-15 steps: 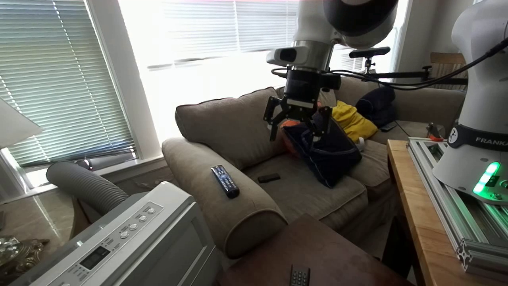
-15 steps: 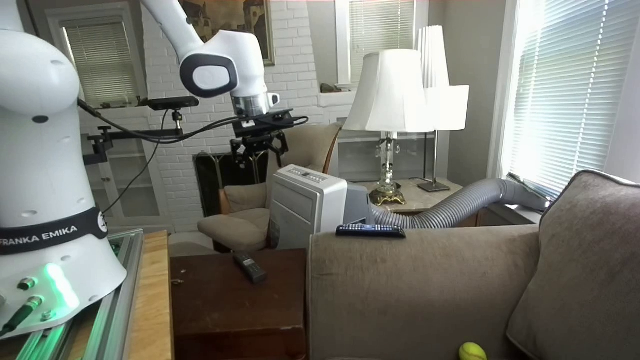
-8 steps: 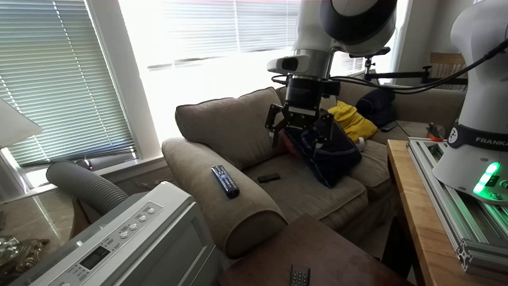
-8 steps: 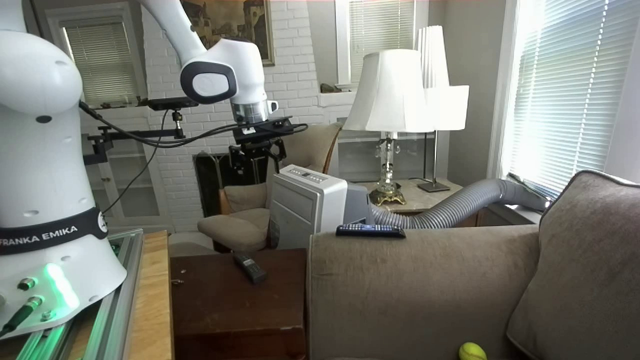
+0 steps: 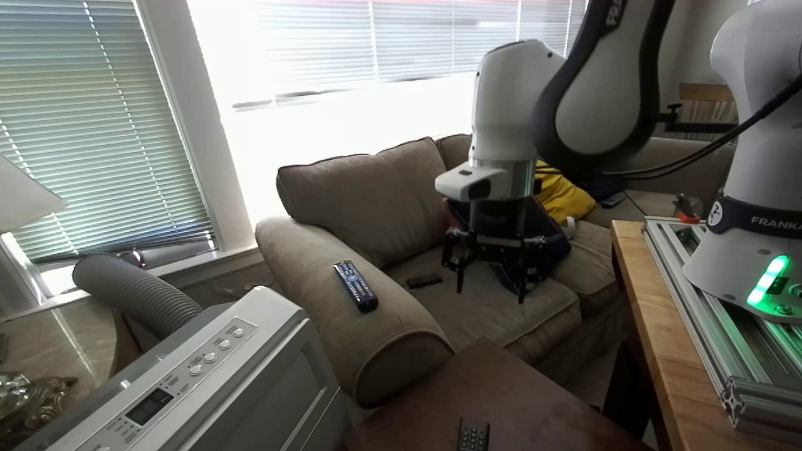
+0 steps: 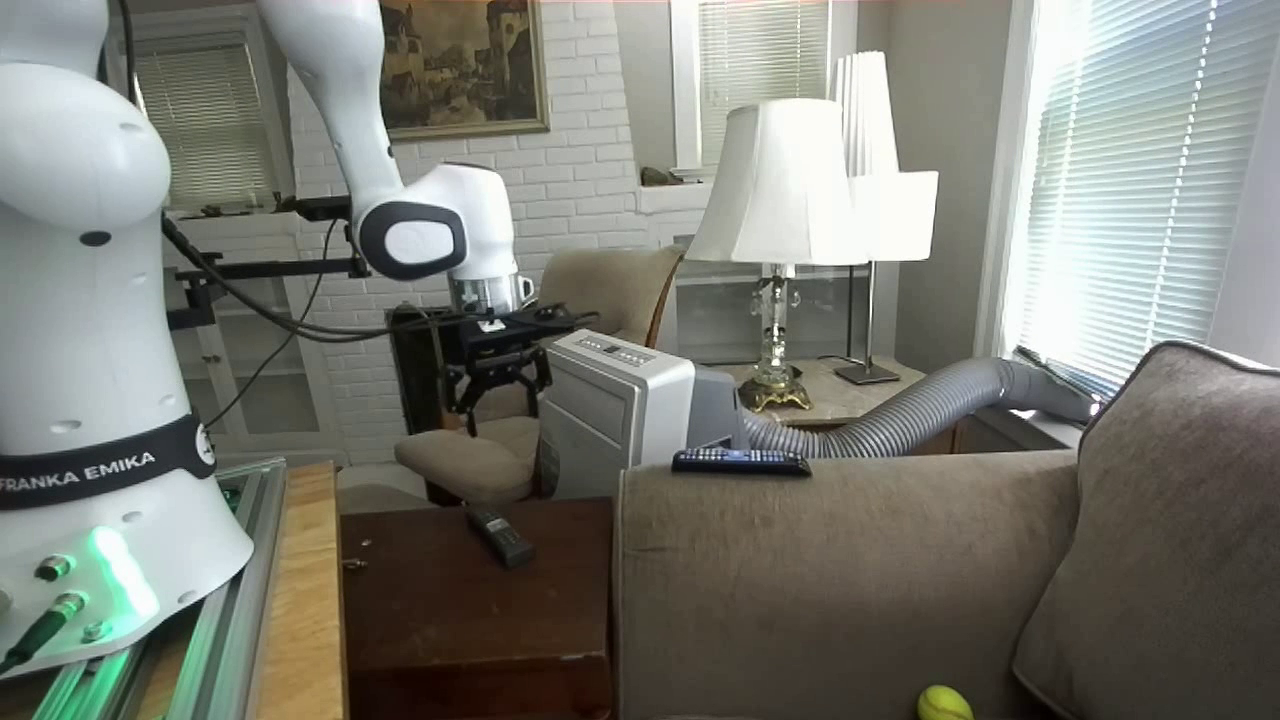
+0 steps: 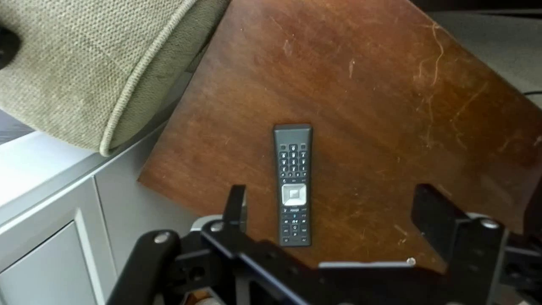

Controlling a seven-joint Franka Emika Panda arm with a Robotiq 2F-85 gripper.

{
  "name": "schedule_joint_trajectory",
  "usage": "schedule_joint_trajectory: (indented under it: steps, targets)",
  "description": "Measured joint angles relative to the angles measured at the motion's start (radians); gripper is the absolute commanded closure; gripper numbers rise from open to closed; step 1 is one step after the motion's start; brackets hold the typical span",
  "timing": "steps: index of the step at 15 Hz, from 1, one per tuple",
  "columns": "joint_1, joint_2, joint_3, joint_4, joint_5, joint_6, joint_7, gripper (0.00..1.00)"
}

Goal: Remove the black remote from the table, put it on the armrest of the sofa, remove the bigger remote from the armrest and put it on the table

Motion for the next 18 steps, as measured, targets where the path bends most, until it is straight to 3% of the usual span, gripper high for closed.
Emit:
schedule_joint_trajectory:
  steps: [4, 6, 10, 14, 18]
  targets:
    - [0.016, 0.205, 0.148, 0.002, 0.043, 0.25, 0.014, 0.0]
    - [0.024, 0.301, 0.202, 0.005, -0.071, 0.375, 0.158, 0.0]
    - [0.156, 0.484, 0.141, 0.045, -0.173, 0.53, 0.364, 0.0]
    - [0.283, 0.626, 0.038, 0.146, -0.188, 0.522, 0.489, 0.0]
    - [0.319, 0.698, 0.004, 0.271, -0.264, 0.45, 0.633, 0.0]
